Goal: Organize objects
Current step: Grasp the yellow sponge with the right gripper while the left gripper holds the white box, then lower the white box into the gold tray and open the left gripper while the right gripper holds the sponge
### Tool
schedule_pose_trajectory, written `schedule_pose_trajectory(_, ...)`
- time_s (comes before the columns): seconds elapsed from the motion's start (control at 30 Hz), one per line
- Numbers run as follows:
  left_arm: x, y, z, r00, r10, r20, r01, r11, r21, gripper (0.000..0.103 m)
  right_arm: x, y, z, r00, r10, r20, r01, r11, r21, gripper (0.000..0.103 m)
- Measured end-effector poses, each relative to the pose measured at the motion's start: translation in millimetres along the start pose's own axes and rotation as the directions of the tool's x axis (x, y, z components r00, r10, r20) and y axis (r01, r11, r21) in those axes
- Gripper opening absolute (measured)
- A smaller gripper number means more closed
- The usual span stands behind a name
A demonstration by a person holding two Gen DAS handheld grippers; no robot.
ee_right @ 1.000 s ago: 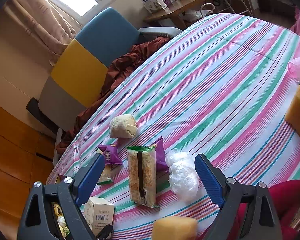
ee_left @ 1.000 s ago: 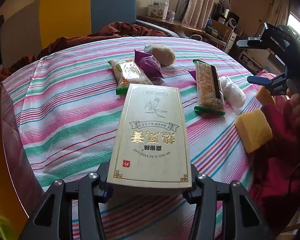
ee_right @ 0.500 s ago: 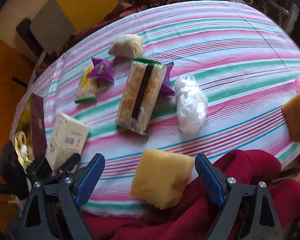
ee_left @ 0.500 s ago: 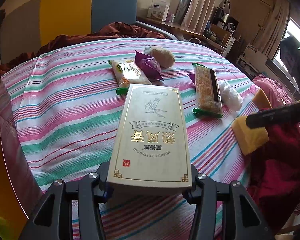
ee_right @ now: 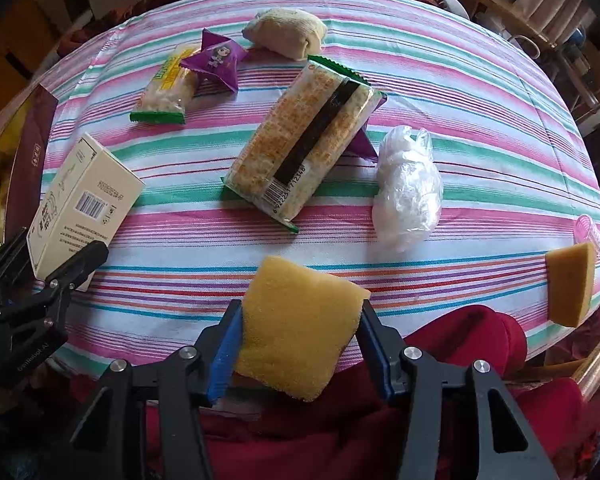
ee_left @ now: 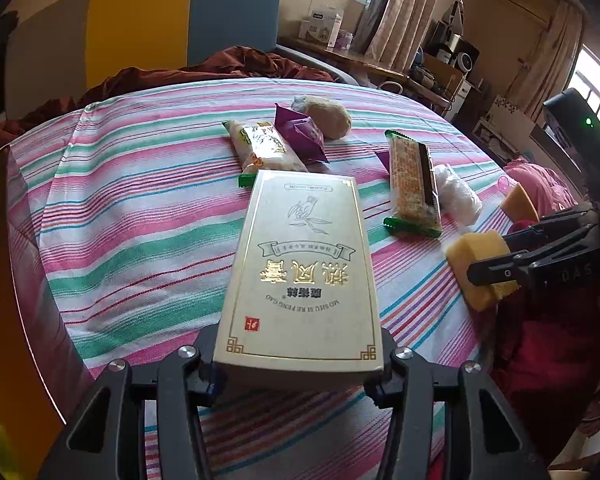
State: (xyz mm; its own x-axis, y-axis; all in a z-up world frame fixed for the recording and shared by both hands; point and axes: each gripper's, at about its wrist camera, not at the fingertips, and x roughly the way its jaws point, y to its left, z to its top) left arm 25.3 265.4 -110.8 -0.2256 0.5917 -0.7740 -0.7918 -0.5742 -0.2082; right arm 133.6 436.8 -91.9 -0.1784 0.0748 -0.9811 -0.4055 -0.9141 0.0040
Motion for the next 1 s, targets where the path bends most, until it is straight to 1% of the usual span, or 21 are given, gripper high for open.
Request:
schedule_pose_trajectory(0.13,-7,-1,-1,1.000,-0.009,-0.001,0.009,1.000,-0.021,0.052,-2,-3,-3,1.000,0.004,0.011,-0.004,1.000,-0.002,0.056)
schedule_pose_trajectory(0.23,-14,-4,-4,1.000,-0.009,0.003,0.009,1.000,-0.014,0.052,-4,-6,-1,1.000,0.010,0.015,-0.010,1.000,-0.001,0.056)
schedule_pose_trajectory(0.37,-29,-9,-4,0.999,-0.028,0.025,0.028,1.000,-0.001,0.052,-9,-11,-6,0.999,0.012,0.030,-0.012,1.000,0.001,0.056)
schedule_pose_trajectory(0.43,-46,-9,-1,0.998,-0.042,0.056,0.043,0.999,-0.004,0.052,-12,-15,-7,0.999,0.012,0.043,-0.013,1.000,0.008,0.056)
schedule_pose_trajectory(0.5,-67,-4,4,0.994,-0.041,0.100,0.043,0.999,-0.018,0.052,-15,-20,-6,0.999,0.018,0.051,-0.018,1.000,0.011,0.056)
schedule_pose_trajectory(0.6,-99,23,14,0.987,-0.021,0.159,0.038,0.994,-0.105,0.052,-17,-22,-6,0.998,0.026,0.055,-0.027,1.000,0.013,0.056)
schedule_pose_trajectory(0.7,-127,66,20,0.978,0.043,0.203,0.006,0.973,-0.231,0.052,-21,-27,-6,0.997,0.035,0.064,-0.036,0.999,0.019,0.056)
schedule_pose_trajectory(0.8,-149,113,21,0.969,0.125,0.212,-0.045,0.938,-0.345,0.052,-23,-24,-9,0.997,0.043,0.070,-0.045,0.999,0.027,0.056)
schedule_pose_trajectory(0.87,-157,144,18,0.964,0.173,0.200,-0.077,0.908,-0.411,0.052,-23,-23,-10,0.996,0.047,0.072,-0.050,0.998,0.030,0.056)
schedule_pose_trajectory(0.9,-160,161,16,0.962,0.198,0.186,-0.096,0.889,-0.449,0.052,-25,-23,-11,0.996,0.047,0.072,-0.049,0.998,0.031,0.056)
schedule_pose_trajectory(1.0,-158,202,8,0.963,0.233,0.137,-0.125,0.832,-0.540,0.052,-27,-25,-13,0.996,0.046,0.072,-0.049,0.998,0.034,0.056)
